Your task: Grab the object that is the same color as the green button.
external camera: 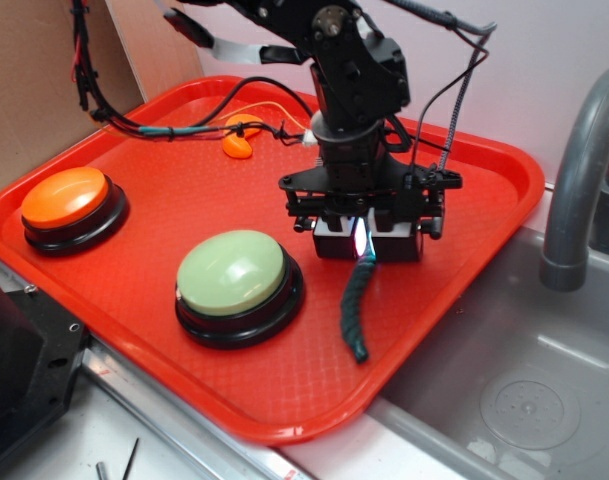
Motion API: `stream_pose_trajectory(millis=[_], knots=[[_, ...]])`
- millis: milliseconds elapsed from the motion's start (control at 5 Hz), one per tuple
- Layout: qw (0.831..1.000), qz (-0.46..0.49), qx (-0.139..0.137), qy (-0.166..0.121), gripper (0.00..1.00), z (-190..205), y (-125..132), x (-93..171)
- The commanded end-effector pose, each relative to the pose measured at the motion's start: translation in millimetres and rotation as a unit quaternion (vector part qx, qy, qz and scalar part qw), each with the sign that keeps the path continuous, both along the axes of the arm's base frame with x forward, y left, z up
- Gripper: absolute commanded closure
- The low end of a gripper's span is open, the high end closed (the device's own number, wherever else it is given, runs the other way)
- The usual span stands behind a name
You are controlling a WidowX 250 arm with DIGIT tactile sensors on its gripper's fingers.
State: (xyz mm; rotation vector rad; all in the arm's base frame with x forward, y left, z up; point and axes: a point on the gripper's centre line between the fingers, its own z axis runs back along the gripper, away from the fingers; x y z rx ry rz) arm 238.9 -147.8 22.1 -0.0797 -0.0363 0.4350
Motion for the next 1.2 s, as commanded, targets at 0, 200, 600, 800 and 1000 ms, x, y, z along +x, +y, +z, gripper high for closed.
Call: stream_pose_trajectory(millis=[0,200,600,800,1000], knots=[[0.987,-0.148,-0.052,-0.02,1.0,68.6,44.4,28.5],[0.98,-0.198,0.008,-0.004,1.0,102.8,47.8,30.6],[0.966,-0.251,0.004,-0.067,1.0,183.7,62.2,-9.9],[0.969,-0.23,-0.002,-0.089,1.0,204.2,71.4,-32.1],[0.969,-0.224,-0.003,-0.105,1.0,206.2,75.8,-42.8]])
